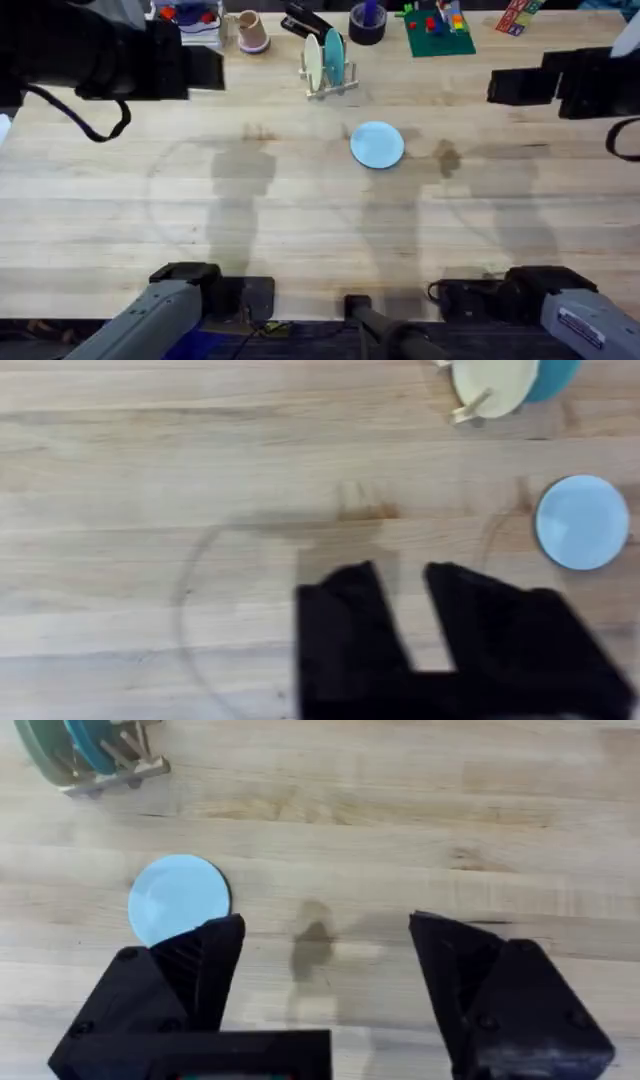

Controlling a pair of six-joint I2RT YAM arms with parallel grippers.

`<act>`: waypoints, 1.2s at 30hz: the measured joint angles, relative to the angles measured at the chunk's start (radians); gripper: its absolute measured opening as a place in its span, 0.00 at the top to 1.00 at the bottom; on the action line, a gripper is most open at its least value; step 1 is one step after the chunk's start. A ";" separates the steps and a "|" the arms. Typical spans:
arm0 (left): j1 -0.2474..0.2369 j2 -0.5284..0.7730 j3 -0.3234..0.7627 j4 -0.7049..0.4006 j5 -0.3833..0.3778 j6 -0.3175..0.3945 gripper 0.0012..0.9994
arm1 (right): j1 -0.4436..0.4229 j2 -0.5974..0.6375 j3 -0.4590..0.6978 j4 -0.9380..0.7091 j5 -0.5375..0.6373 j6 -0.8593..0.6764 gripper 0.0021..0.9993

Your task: Pick up the plates from the table one by one and place each into a slot on the dish rack.

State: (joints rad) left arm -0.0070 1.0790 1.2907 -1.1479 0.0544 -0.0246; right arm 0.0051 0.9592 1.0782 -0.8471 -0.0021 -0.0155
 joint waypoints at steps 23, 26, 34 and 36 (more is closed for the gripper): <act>-0.094 0.002 0.000 0.206 0.614 -0.224 0.96 | 0.000 0.000 0.000 0.000 0.000 0.000 0.00; -0.159 0.014 0.001 0.238 0.624 -0.261 0.96 | 0.000 0.000 0.000 0.000 0.000 0.000 0.00; -0.309 0.069 0.000 0.293 0.614 -0.300 0.96 | 0.000 0.000 0.000 0.000 0.000 0.000 0.00; -0.337 0.080 -0.003 0.338 0.609 -0.304 0.96 | 0.000 0.000 0.000 0.000 0.000 0.000 0.00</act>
State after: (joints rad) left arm -0.3438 1.1586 1.2882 -0.8098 0.6639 -0.3285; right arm 0.0051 0.9595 1.0782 -0.8471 -0.0021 -0.0155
